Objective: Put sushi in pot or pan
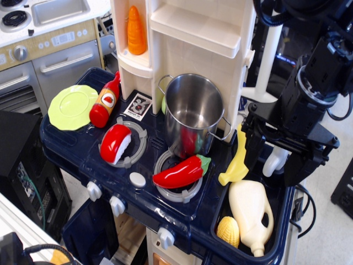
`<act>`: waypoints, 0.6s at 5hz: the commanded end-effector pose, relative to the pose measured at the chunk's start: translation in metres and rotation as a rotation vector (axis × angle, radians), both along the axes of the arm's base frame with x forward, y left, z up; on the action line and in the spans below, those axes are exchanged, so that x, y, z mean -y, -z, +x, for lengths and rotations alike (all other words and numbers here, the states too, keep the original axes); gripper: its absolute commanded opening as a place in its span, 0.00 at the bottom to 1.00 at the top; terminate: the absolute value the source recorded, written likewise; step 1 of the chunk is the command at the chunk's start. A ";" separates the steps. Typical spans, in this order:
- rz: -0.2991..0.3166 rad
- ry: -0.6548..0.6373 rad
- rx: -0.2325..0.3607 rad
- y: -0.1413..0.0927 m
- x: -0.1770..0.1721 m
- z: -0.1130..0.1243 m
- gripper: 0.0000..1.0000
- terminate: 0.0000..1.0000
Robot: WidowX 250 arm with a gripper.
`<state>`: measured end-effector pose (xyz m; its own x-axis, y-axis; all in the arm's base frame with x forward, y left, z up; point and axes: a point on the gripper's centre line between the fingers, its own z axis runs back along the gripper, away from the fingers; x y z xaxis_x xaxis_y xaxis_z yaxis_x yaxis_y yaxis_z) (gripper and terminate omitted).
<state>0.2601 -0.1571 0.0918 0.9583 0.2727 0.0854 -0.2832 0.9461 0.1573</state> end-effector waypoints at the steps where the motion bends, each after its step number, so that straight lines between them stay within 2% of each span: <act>1: 0.000 0.000 0.000 0.000 0.000 0.000 1.00 0.00; 2: -0.015 -0.028 -0.010 -0.027 -0.043 -0.021 1.00 0.00; 3: 0.039 -0.031 -0.002 -0.035 -0.076 -0.034 1.00 0.00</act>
<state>0.2175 -0.0667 0.1190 0.9570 0.2864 0.0470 -0.2896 0.9323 0.2166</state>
